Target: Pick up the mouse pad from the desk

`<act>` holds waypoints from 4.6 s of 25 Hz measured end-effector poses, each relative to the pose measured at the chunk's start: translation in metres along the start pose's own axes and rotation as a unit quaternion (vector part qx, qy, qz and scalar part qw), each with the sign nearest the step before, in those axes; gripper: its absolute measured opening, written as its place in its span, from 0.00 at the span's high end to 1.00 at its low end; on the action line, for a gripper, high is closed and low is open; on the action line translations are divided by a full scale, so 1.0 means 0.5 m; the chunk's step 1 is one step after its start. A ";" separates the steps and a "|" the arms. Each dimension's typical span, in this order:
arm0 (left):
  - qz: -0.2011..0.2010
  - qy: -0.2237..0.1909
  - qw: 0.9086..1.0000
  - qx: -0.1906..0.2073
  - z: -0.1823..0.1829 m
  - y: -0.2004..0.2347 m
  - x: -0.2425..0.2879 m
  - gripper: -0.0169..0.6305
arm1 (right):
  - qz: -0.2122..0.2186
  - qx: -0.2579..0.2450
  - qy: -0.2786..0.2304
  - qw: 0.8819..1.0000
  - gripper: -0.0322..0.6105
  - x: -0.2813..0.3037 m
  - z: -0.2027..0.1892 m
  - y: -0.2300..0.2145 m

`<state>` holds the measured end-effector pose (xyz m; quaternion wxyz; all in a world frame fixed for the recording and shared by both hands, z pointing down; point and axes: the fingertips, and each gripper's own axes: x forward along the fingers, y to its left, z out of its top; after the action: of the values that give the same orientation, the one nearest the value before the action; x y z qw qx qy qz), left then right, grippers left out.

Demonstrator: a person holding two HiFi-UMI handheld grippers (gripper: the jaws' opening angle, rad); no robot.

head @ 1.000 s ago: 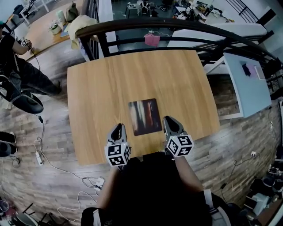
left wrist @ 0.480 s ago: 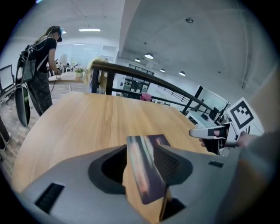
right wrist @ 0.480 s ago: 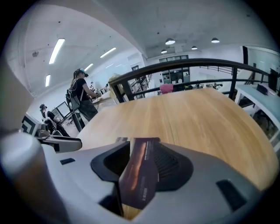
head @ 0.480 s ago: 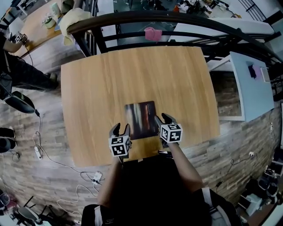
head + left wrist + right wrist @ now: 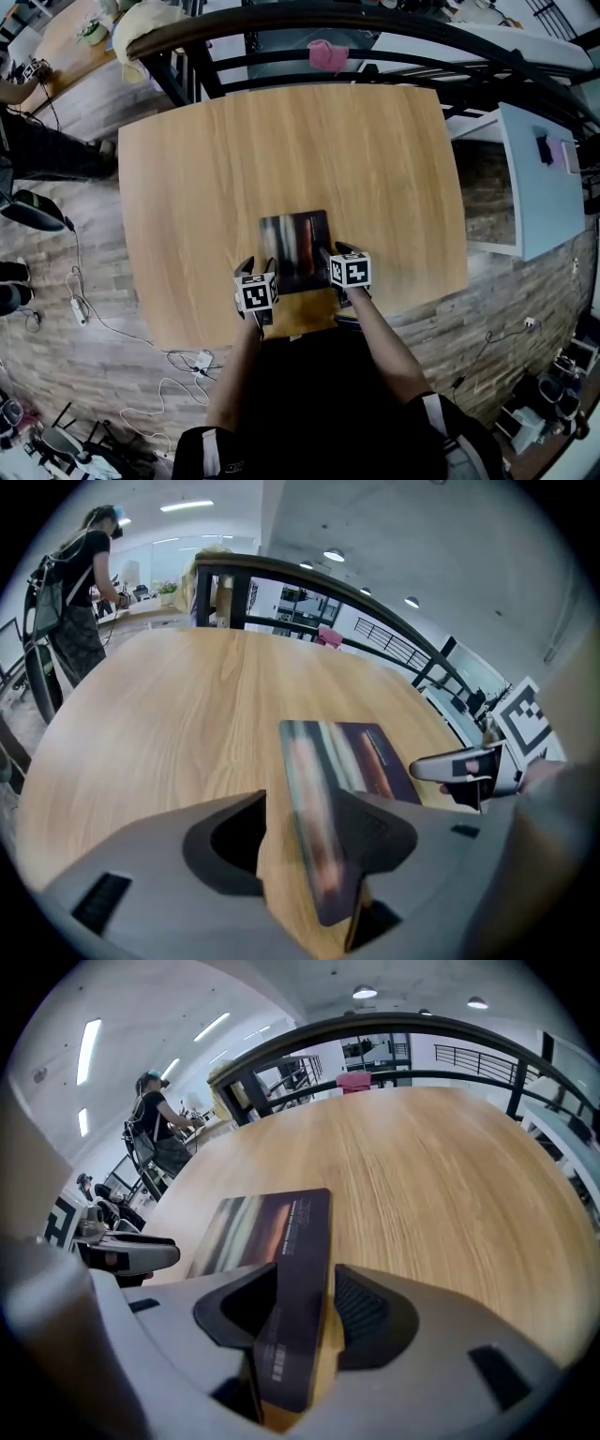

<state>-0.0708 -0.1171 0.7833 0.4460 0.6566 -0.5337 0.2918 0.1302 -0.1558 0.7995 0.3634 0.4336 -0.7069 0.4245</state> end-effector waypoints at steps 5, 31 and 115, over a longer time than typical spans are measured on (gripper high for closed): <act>-0.006 0.035 0.999 -0.005 -0.025 -0.012 0.031 0.62 | -0.004 -0.006 0.027 1.000 0.64 0.023 -0.019 -0.005; -0.077 0.090 0.993 -0.014 -0.073 -0.109 0.060 0.62 | 0.008 -0.014 0.046 0.999 0.64 0.039 -0.046 0.062; -0.097 -0.209 0.972 0.038 0.145 -0.097 -0.430 0.89 | 0.024 -0.058 -0.371 0.926 0.89 -0.479 0.149 0.233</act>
<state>-0.0866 -0.0858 0.5539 0.3260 0.7679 -0.5374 0.1235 0.0983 -0.1206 0.5271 0.0893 0.5209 -0.8250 0.2000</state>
